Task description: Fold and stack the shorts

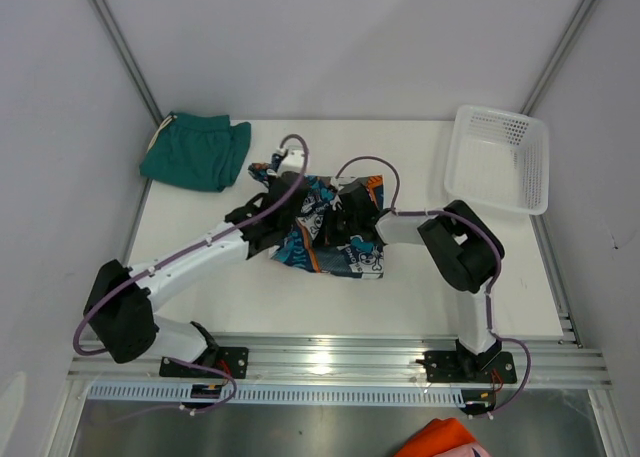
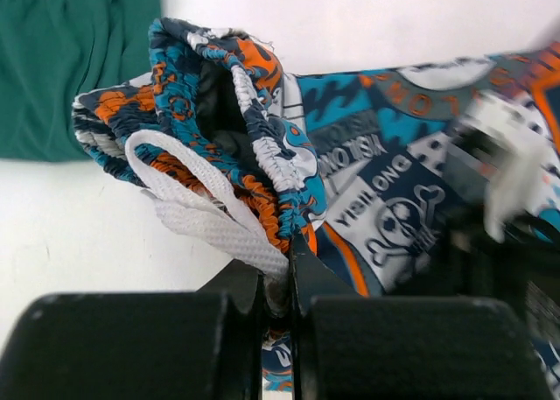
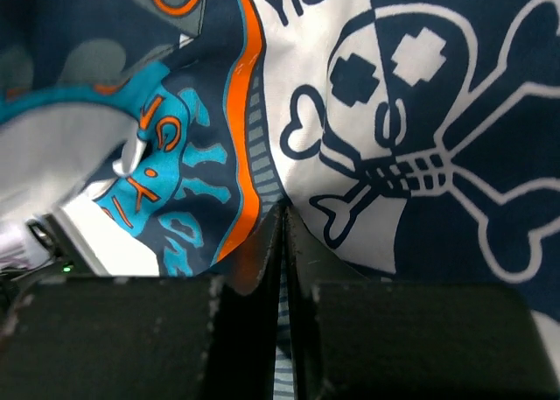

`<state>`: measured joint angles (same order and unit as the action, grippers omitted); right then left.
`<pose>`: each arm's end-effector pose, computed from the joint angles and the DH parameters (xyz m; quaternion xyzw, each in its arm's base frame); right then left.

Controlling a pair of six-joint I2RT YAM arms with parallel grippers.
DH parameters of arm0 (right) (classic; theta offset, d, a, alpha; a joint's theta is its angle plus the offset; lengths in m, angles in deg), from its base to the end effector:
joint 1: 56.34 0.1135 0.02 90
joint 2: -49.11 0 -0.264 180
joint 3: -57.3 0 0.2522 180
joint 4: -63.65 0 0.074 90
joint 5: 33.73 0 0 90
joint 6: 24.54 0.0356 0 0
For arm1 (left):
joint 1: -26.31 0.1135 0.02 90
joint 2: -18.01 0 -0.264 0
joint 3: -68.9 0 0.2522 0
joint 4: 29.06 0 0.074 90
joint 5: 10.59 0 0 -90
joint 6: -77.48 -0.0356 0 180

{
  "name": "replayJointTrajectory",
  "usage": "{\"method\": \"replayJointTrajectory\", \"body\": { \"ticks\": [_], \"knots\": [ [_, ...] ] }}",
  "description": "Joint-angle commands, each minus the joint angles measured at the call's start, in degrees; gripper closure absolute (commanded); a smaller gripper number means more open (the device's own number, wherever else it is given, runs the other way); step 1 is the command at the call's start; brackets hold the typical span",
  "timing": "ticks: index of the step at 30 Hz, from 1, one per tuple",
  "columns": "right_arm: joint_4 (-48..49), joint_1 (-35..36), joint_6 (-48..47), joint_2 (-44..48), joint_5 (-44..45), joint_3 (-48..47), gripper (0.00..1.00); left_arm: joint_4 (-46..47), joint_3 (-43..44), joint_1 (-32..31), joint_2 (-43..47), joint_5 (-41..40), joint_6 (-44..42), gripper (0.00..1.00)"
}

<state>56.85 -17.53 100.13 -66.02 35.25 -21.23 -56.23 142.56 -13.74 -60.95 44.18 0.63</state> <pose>0.3134 0.2685 0.1285 -0.1047 0.8998 0.3669 0.2114 0.2486 -0.1822 0.2940 0.0527 0.8465 0.0318 0.5289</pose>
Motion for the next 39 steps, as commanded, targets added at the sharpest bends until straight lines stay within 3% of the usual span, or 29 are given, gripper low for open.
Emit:
{"method": "replayJointTrajectory", "body": {
  "ticks": [1, 9, 15, 20, 25, 33, 39],
  "knots": [
    [-1.25, -1.27, 1.44, -3.08, -1.39, 0.0, 0.94, 2.5, 2.68, -7.04, -0.75, -11.61, -8.74, 1.0],
    [2.36, -9.18, 4.96, 6.31, -8.42, 5.0, 0.83, 5.06, 3.73, -14.17, -5.94, -18.02, -16.22, 1.0],
    [-3.7, -16.03, 0.58, 16.68, -7.82, 9.75, 0.81, 4.27, 6.54, -15.14, -10.16, -20.06, -17.28, 1.0],
    [-10.99, -21.65, -4.96, 22.4, -1.76, 13.09, 0.8, 2.95, 8.21, -15.32, -11.22, -20.15, -17.19, 1.0],
    [-12.94, -23.34, -8.13, 20.57, 3.43, 14.06, 0.8, -0.73, 11.11, -15.67, -13.14, -19.53, -14.65, 1.0],
    [-9.42, -23.43, -7.17, 13.1, 3.53, 13.79, 0.81, -10.4, 22.69, -17.16, -21.49, -21.46, -10.6, 1.0],
    [-7.93, -22.99, -5.85, 13.35, 2.47, 15.99, 0.82, -18.4, 32.18, -19.54, -30.98, -24.72, -7.8, 1.0]
  ]
}}
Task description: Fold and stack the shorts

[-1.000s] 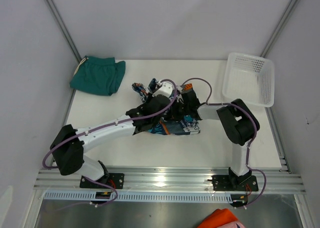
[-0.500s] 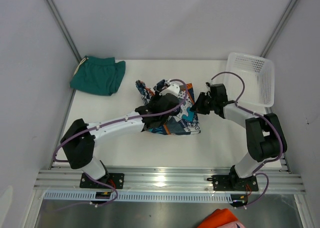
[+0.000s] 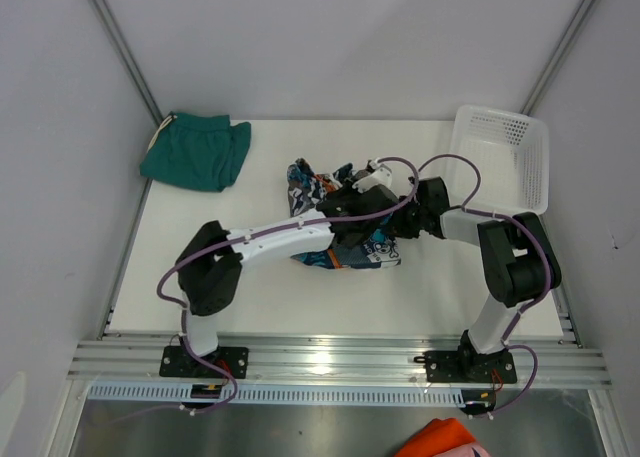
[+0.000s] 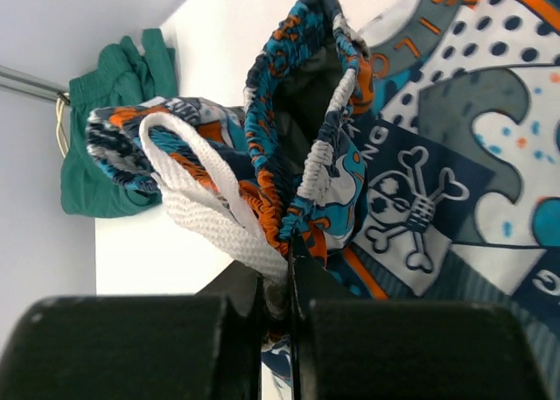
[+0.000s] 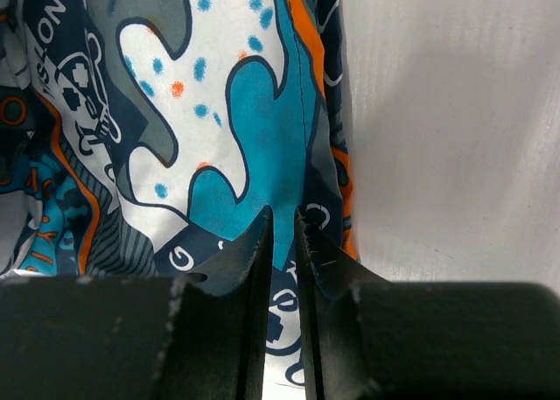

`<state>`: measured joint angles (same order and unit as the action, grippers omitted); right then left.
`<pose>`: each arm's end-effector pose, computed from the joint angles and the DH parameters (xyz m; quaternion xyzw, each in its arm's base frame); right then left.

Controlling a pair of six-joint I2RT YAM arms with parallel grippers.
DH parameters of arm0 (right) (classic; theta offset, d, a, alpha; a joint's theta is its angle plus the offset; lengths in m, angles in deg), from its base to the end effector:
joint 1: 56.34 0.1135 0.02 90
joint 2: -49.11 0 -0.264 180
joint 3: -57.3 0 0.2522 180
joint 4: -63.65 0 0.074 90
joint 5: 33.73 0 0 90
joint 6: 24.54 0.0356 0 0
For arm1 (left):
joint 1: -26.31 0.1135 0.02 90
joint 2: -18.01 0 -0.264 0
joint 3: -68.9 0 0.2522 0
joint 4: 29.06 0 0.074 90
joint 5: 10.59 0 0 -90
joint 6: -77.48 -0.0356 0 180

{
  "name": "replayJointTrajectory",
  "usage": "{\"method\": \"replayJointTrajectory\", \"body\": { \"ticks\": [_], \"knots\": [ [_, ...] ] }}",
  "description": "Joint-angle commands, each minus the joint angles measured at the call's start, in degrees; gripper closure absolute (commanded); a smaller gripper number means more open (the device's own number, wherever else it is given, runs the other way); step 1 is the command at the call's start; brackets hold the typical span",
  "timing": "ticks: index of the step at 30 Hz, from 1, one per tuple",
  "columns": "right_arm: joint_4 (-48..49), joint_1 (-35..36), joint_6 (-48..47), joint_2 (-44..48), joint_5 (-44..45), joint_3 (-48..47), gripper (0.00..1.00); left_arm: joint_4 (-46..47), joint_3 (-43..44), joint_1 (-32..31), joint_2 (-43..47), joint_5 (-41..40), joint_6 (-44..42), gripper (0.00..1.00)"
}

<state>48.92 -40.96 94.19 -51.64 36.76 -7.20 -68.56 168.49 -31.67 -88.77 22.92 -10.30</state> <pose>0.3250 0.1017 0.1402 0.0518 0.9292 0.2716 0.2451 0.2429 -0.3325 0.2665 0.2285 0.8054 0.2175 0.5018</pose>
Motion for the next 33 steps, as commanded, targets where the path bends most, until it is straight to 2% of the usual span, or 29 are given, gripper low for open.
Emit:
{"method": "replayJointTrajectory", "body": {
  "ticks": [1, 7, 12, 15, 22, 27, 28, 30, 31, 32, 33],
  "knots": [
    [0.35, 0.36, 0.27, -0.68, 0.53, 2.31, 0.82, -7.21, 7.07, -1.88, -4.13, -3.28, 4.01, 1.0],
    [3.6, -0.17, 1.68, -1.03, -2.72, 4.07, 0.82, -15.38, 17.42, -3.19, -12.03, -0.03, 10.86, 1.0],
    [4.84, -1.05, 2.38, -1.82, -4.66, 4.33, 0.82, -17.68, 21.14, -4.34, -16.26, 0.06, 15.61, 1.0],
    [5.54, -1.4, 2.56, -2.61, -5.54, 4.42, 0.82, -15.58, 20.35, -4.43, -15.74, 1.82, 16.5, 1.0],
    [7.3, -2.02, 3.35, -3.31, -6.95, 4.95, 0.82, -7.41, 17.19, -6.18, -13.63, 3.49, 12.64, 0.98],
    [8.0, -2.37, 3.61, -3.31, -7.56, 5.12, 0.82, -2.05, 16.48, -6.45, -13.36, 8.76, 10.79, 0.89],
    [8.0, -2.37, 3.61, -3.4, -7.65, 5.13, 0.82, -1.6, 16.57, -6.45, -13.28, 9.63, 10.62, 0.73],
    [8.0, -2.54, 3.52, -3.31, -7.74, 5.21, 0.82, -0.37, 16.31, -6.54, -12.58, 12.18, 10.0, 0.49],
    [8.0, -2.63, 3.44, -3.31, -7.83, 5.3, 0.81, -0.19, 16.05, -6.54, -12.14, 13.06, 9.91, 0.26],
    [8.0, -2.89, 3.44, -3.23, -8.09, 5.39, 0.82, -0.1, 15.87, -6.45, -11.79, 13.51, 9.91, 0.07],
    [8.09, -2.98, 3.44, -3.14, -8.09, 5.48, 0.82, -0.19, 15.69, -6.54, -10.65, 14.82, 10.17, 0.01]
  ]
}}
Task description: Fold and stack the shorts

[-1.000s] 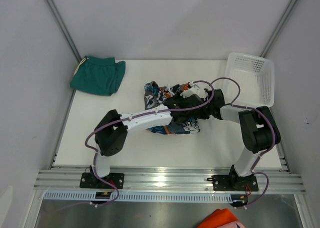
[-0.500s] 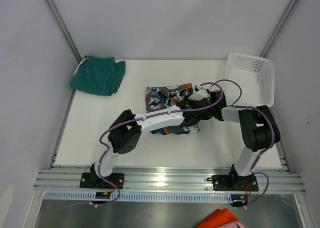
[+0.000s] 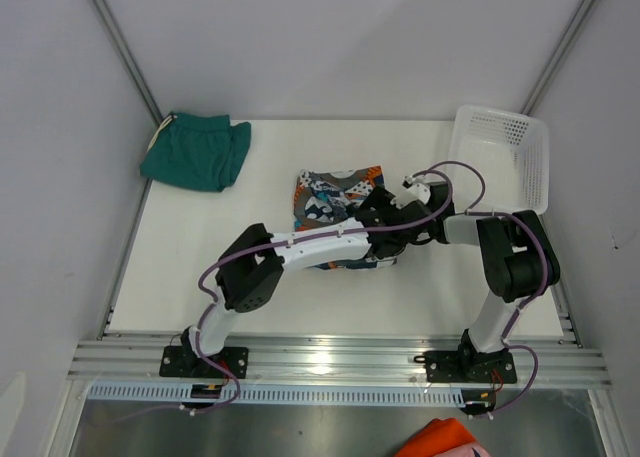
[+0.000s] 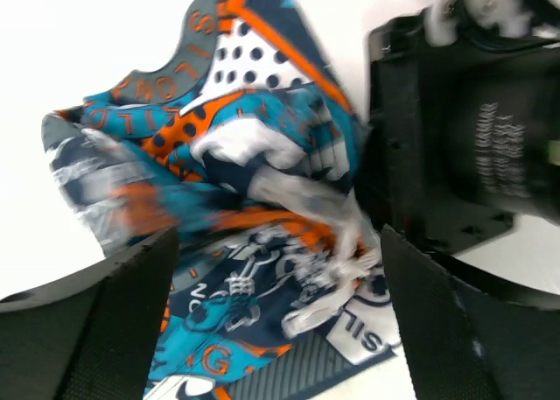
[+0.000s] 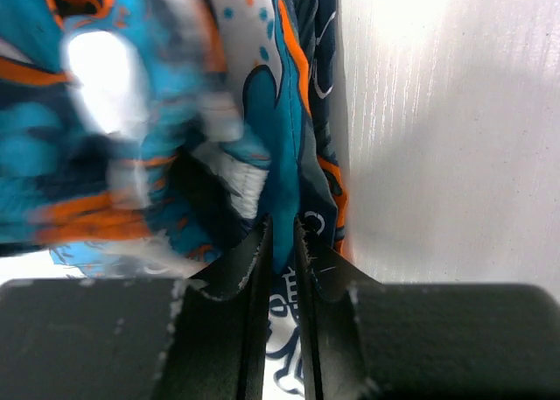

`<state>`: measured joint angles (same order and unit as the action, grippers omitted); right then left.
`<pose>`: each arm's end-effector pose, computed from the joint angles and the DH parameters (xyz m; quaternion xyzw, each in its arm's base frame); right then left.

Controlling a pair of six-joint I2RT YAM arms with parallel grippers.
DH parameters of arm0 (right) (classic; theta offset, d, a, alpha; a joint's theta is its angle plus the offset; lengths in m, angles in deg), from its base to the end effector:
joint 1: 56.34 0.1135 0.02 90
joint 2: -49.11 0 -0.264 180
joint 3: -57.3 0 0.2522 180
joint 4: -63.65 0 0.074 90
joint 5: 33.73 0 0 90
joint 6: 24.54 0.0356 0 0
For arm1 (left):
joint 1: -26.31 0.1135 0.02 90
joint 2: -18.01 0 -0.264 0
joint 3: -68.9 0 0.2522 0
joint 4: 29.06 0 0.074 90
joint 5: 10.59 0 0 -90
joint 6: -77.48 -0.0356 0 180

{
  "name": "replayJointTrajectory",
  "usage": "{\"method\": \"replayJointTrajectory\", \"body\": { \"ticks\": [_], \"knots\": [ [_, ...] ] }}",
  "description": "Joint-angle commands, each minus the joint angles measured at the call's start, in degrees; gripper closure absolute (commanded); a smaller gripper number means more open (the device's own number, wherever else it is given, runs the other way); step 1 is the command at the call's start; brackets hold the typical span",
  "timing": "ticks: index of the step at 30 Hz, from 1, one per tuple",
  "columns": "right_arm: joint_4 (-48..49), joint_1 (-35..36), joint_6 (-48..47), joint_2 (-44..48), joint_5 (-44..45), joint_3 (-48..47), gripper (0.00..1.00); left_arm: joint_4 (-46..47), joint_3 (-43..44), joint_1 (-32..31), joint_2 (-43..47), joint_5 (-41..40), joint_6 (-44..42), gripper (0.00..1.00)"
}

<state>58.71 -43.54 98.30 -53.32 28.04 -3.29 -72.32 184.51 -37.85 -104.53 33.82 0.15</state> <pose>0.3248 0.0911 0.1263 0.0684 0.9035 0.3475 0.2413 0.2302 -0.4170 0.2296 0.2577 0.8381 0.0904 0.4723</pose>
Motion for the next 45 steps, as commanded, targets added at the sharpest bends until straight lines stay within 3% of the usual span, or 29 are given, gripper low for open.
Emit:
{"method": "replayJointTrajectory", "body": {
  "ticks": [1, 6, 15, 23, 25, 30, 31, 35, 36, 45],
  "knots": [
    [-1.7, -0.49, -0.85, -1.37, 0.63, 1.48, 0.82, 3.57, -0.5, -0.09, 5.73, 4.88, -0.1, 0.01],
    [-1.26, -0.93, -1.11, 0.13, 0.01, 2.09, 0.79, 2.6, -1.82, 3.24, 11.0, 13.4, 2.71, 0.01],
    [-2.4, -2.07, -3.4, 4.95, 1.42, 2.53, 0.62, 0.05, -10.24, 17.91, 25.85, 28.34, 8.25, 0.01],
    [3.04, -3.57, -0.59, 7.69, -2.7, 4.2, 0.55, 1.54, -17.1, 22.59, 24.9, 33.01, 9.92, 0.01],
    [3.31, -3.66, -0.67, 8.3, -2.45, 4.64, 0.46, 3.56, -17.9, 23.12, 23.76, 34.94, 10.18, 0.01],
    [8.39, -4.45, 1.26, 10.41, -3.85, 6.84, 0.39, 5.32, -18.17, 23.12, 20.77, 37.23, 9.75, 0.01],
    [9.19, -4.62, 1.61, 10.15, -5.51, 6.75, 0.33, 5.76, -18.08, 23.12, 20.07, 37.41, 9.75, 0.01],
    [16.46, -5.5, 6.69, 7.43, -10.7, 6.57, 0.29, 6.64, -17.99, 23.2, 18.92, 37.76, 9.75, 0.01],
    [18.06, -5.76, 7.75, 6.2, -11.4, 6.66, 0.24, 6.73, -18.08, 23.38, 18.83, 37.93, 9.75, 0.01],
    [24.58, -5.85, 11.81, -0.13, -13.78, 5.96, 0.22, 7.26, -18.43, 24.08, 16.99, 38.73, 9.31, 0.01]
  ]
}}
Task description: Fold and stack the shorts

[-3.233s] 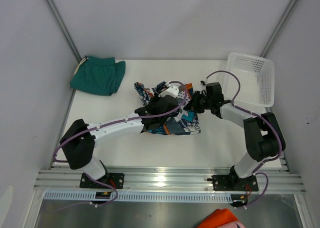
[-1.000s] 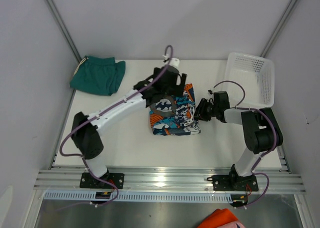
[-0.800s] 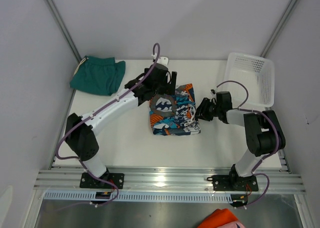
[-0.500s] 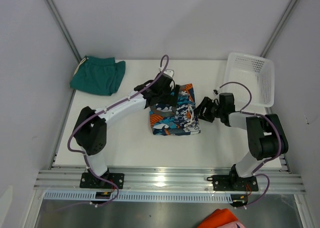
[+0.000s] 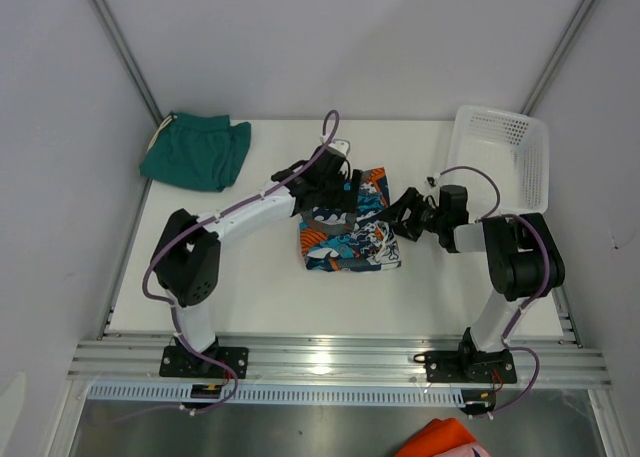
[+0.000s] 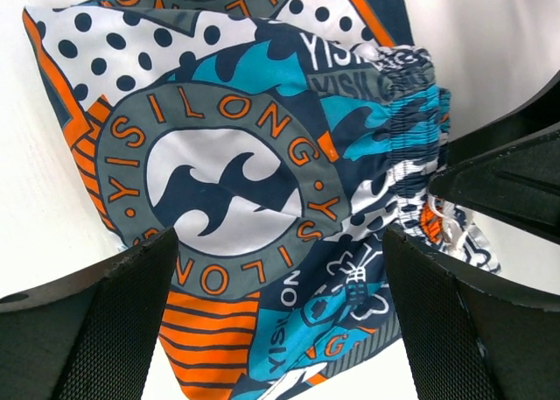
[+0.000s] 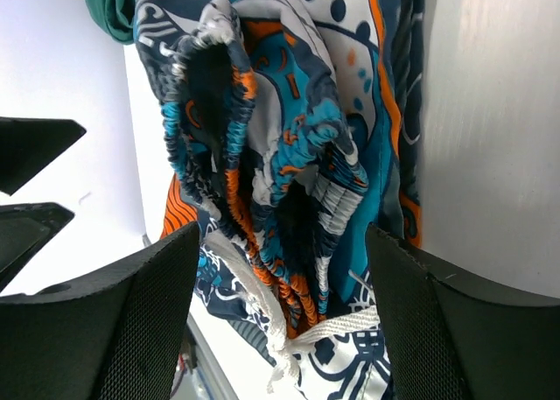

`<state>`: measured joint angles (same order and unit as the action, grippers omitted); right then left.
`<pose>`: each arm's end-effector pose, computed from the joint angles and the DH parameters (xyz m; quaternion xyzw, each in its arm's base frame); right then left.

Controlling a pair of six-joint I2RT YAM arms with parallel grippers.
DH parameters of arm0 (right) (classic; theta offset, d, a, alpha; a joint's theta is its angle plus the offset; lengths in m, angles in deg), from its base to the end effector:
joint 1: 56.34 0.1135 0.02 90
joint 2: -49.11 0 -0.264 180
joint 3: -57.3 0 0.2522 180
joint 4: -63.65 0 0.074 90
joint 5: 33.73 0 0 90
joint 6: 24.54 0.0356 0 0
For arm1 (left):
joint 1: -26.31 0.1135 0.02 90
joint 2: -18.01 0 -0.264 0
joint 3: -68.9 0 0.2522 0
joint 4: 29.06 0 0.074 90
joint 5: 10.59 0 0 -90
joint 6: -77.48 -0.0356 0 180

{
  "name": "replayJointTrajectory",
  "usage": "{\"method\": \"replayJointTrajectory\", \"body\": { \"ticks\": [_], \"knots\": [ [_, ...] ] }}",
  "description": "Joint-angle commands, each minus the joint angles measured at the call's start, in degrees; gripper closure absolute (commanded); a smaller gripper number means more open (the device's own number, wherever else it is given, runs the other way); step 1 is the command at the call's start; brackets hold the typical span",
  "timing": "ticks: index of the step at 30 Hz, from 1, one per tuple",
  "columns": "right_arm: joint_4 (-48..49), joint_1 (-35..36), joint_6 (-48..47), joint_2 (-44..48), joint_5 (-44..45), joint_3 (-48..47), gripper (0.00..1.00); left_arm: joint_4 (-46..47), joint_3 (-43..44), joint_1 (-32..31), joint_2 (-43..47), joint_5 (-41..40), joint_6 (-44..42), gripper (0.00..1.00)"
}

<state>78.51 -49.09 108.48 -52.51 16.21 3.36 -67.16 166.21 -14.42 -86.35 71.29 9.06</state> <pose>0.3225 0.0641 0.1307 0.0974 0.8354 0.4632 0.2793 0.3161 -0.2655 0.2608 0.1267 0.9137 -0.1409 0.3595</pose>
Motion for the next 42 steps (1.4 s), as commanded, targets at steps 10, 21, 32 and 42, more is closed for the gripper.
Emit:
{"method": "replayJointTrajectory", "body": {
  "ticks": [10, 21, 32, 42],
  "knots": [
    [14.34, -0.13, 6.8, -4.9, -3.98, 0.63, 0.21, 4.47, -2.06, 0.83, -3.39, 1.35, -0.14, 0.02],
    [11.89, 3.39, 5.93, -7.09, -2.05, -3.41, 0.24, 11.24, -8.75, 0.04, -4.63, 4.43, -3.03, 0.04],
    [11.02, 4.97, 5.14, -9.47, -0.73, -7.01, 0.56, 10.8, -7.96, -0.93, -6.21, 7.68, -5.41, 0.05],
    [-3.28, 6.46, -3.82, -6.31, 2.69, -14.57, 0.96, 9.31, -12.7, -1.46, 4.4, 9.88, -3.49, 0.04]
  ]
}}
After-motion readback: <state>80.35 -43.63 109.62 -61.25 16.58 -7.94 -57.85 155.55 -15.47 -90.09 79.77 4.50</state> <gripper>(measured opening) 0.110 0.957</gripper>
